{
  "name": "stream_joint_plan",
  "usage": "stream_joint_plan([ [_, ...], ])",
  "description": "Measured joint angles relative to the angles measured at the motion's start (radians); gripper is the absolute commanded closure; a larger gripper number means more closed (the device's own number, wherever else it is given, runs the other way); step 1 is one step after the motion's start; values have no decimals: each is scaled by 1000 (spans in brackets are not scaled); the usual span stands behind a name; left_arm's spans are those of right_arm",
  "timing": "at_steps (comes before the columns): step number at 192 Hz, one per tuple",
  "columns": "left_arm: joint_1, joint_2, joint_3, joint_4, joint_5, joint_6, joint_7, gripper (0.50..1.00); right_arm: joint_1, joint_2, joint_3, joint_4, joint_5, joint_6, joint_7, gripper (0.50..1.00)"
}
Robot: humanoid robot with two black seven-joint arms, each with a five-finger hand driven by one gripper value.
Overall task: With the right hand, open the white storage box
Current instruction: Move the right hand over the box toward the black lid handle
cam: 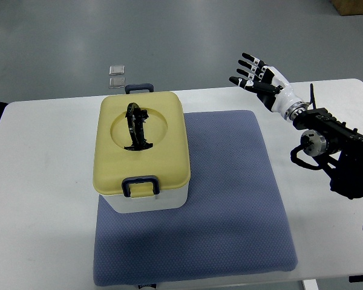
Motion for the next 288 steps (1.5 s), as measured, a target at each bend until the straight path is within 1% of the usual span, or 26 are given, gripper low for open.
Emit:
stream_joint_plan([
  [118,0,0,-2,0,0,0,0,500,7,-5,-5,0,-21,2,-8,576],
  [152,0,0,-1,4,0,0,0,500,22,-7,-41,0,-56,4,-10,576],
  [181,0,0,-1,4,0,0,0,500,61,-14,-127,0,-93,6,-11,576],
  [211,0,0,-1,4,0,0,0,500,148,-23,-225,1,-150,9,-9,576],
  [239,0,0,0,7,0,0,0,500,208,-45,-247,3,-212,15,-1,576],
  [257,0,0,0,8,0,0,0,500,248,-54,-249,4,-227,35,2,577],
  [271,0,0,1,9,0,0,0,500,276,-55,-249,7,-230,49,13,579],
  [288,0,0,1,9,0,0,0,500,311,-54,-250,11,-238,64,45,579],
])
